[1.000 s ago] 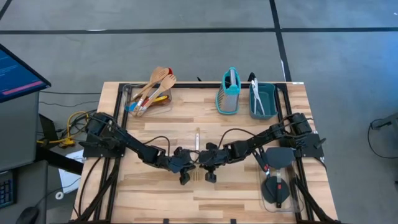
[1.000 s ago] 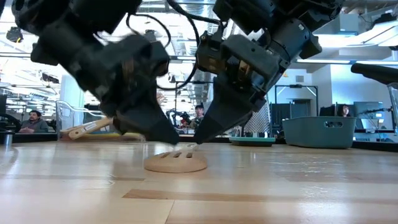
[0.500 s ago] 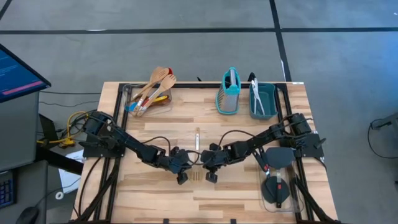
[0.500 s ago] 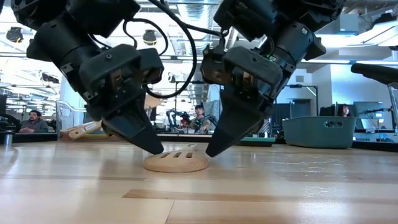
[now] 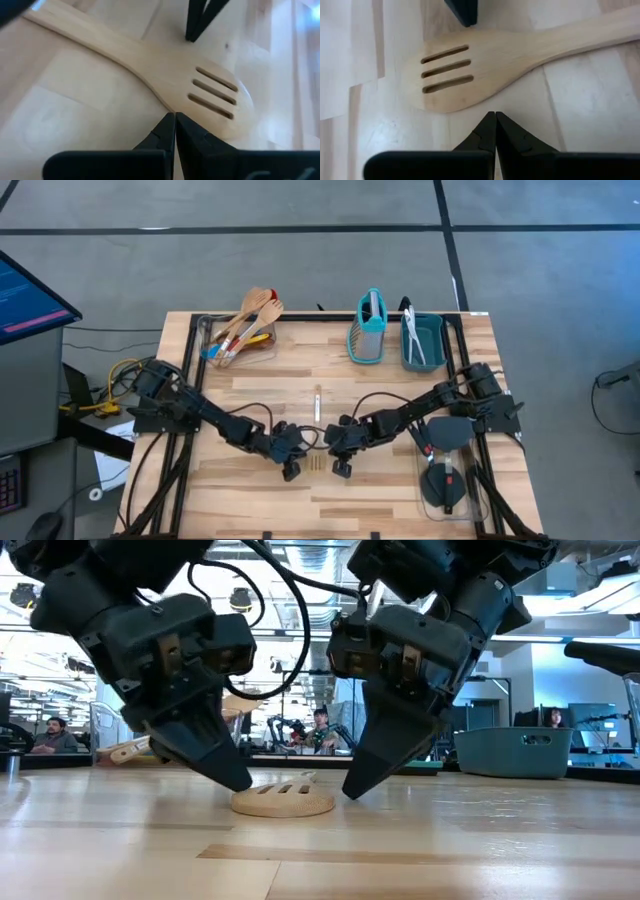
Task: Pick & Place Kitchen Items
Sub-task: Put the wooden slotted spoon into the left transparent bin
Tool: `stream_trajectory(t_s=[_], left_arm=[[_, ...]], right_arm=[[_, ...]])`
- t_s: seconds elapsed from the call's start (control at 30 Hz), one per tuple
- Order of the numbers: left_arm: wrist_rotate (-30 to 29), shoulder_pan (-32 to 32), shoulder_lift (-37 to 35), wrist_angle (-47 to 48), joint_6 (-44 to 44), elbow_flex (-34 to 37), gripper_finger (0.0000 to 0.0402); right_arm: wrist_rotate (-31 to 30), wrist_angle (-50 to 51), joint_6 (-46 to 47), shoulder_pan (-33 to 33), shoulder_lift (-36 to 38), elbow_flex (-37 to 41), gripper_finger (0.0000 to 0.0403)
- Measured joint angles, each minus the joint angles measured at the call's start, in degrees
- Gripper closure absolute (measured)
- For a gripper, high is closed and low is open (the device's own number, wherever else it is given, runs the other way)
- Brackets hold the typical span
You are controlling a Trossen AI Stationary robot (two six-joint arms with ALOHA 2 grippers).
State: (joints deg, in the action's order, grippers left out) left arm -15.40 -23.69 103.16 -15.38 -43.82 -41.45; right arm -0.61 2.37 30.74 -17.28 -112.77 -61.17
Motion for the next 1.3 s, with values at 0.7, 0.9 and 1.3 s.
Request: stream_trajectory(t_s=[0.7, 0.9, 1.3], left_arm=[[-0.68, -1.67, 2.06, -2.28, -3.21, -0.01, 0.0400], [-0.78, -1.67, 2.19, -2.87, -3.19, -0.04, 0.0400], [-0.68, -2.11, 2.32, -3.24, -2.88, -0.13, 0.0400]], right_arm=[[3.55, -4.63, -1.18, -2.86, -7.83, -7.08, 0.0403], [1.77, -1.07, -6.85, -2.83, -8.41, -11.84, 0.0403], [-0.02, 1.50, -8.09, -1.51, -7.93, -12.35, 0.0403]])
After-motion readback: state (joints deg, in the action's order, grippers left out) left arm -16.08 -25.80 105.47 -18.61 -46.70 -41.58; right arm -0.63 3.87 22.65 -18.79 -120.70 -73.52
